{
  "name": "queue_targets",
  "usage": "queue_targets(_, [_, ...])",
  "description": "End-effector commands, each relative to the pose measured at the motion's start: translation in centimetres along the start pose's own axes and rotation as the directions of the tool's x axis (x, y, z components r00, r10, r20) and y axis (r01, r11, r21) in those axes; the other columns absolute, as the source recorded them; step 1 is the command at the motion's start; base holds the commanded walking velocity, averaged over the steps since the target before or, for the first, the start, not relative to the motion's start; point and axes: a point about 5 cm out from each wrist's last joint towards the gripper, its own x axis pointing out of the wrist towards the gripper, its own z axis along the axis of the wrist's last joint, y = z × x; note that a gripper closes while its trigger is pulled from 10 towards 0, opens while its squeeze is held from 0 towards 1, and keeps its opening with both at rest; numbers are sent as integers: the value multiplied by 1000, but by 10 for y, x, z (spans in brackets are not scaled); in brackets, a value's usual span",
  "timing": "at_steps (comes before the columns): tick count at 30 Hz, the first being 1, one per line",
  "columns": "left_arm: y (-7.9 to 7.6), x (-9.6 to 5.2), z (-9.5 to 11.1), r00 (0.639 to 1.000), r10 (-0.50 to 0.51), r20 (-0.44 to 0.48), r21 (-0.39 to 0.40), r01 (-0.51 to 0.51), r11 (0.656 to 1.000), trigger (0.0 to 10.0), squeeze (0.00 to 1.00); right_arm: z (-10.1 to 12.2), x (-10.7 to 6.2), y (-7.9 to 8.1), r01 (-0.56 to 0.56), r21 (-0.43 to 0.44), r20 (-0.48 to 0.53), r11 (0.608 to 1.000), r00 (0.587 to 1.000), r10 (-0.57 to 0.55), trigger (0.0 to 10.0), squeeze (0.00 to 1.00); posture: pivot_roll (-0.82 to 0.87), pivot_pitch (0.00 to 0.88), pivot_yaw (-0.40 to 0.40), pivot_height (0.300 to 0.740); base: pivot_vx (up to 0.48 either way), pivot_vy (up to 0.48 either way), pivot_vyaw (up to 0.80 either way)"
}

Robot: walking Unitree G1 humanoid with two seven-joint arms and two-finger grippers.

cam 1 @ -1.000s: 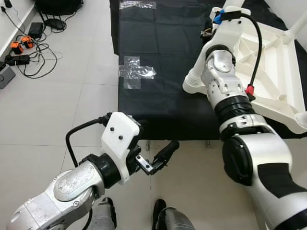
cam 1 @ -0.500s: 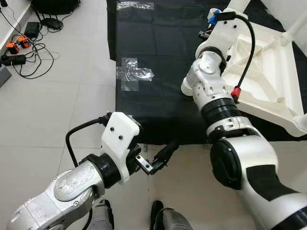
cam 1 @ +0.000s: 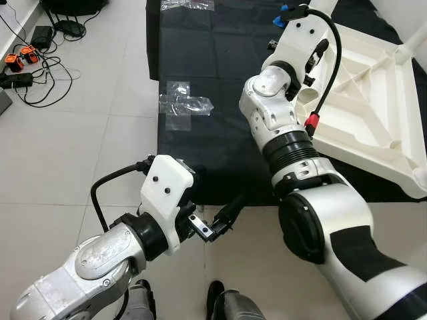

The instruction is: Building children table

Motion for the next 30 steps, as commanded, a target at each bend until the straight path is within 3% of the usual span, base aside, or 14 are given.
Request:
queue_targets(1, [-2,0,-1,1000,-6,-6,-2,6,1000,10000,0,-66,-2,-26,109,-134,-231,985,963,-138,10000,0,91,326,-138,740,0,0,0])
queue_targets(8, [-3,0,-1,1000,-5,-5,0,5,1000,10000,0,-64,-4,-26,169,-102,-232,980,954,-189,10000,0,106,326,-143,740,0,0,0])
queue_targets(11, [-3,-1,0,1000,-2,-5,4,2,1000,10000,0,-62,-3,-33,273,-103,-222,956,931,-290,10000,0,120,327,-144,740,0,0,0])
queue_targets(17, [-4,-1,-2,1000,-5,-9,-10,5,1000,10000,0,-60,-6,-33,332,-125,-202,935,914,-352,10000,0,123,328,-145,740,0,0,0])
queue_targets(23, [-4,-2,-8,999,-2,-41,-3,2,1000,10000,0,-60,-13,-31,382,-148,-205,912,891,-406,10000,0,121,329,-142,740,0,0,0])
queue_targets(30, [-1,-5,-15,998,23,-64,-20,-24,1000,10000,0,-63,-16,-29,367,-133,-229,921,892,-389,10000,0,116,335,-142,740,0,0,0])
